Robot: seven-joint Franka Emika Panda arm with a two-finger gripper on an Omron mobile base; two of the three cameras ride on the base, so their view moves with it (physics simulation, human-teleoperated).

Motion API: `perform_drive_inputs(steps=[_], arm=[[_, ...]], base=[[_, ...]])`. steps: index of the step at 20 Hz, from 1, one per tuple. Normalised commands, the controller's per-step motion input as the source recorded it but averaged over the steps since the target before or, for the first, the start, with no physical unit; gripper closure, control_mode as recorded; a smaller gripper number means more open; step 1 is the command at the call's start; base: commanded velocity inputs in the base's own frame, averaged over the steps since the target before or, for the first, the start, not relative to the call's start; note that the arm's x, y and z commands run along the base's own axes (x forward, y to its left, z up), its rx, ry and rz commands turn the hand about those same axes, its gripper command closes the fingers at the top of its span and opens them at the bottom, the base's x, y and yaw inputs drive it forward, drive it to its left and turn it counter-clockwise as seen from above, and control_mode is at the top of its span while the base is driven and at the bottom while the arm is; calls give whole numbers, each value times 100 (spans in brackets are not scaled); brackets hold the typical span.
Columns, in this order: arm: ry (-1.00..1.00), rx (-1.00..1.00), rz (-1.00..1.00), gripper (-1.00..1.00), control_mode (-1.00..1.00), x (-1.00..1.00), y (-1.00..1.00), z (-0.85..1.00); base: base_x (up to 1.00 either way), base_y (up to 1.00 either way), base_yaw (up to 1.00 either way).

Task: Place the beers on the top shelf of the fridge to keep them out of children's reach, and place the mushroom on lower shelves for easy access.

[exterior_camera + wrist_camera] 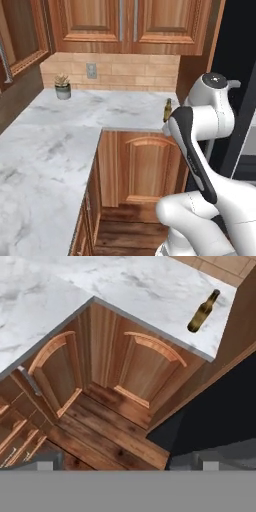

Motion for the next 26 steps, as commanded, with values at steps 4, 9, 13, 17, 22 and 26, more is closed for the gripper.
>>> perform_drive_inputs(steps=[4,9,13,17,22,26], arm=[[0,0,0,-100,100,0,0,0],[0,0,0,-100,100,0,0,0],[0,0,0,-100,100,0,0,0],[0,0,0,-100,100,0,0,0],[0,0,0,-100,100,0,0,0],[0,0,0,-100,100,0,0,0]], base=[[51,37,-30],[53,27,-31],[55,33,-30],[59,30,-26],[64,17,-24],[56,22,-21]])
